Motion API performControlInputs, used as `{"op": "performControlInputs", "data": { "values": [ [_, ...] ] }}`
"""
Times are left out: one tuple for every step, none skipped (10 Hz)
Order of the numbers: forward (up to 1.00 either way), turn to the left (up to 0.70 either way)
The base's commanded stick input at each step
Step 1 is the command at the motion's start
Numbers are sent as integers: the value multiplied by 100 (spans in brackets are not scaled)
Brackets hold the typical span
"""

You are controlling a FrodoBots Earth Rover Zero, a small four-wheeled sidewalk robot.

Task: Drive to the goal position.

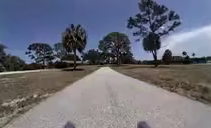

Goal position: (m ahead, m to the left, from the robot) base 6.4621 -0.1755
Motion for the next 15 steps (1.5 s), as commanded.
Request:
{"op": "performControlInputs", "data": {
  "values": [
    [100,0],
    [100,0],
    [100,0],
    [100,0],
    [100,0],
    [100,0],
    [100,0],
    [100,0],
    [100,0],
    [100,0],
    [100,0],
    [100,0],
    [100,0],
    [100,0],
    [100,0]
  ]
}}
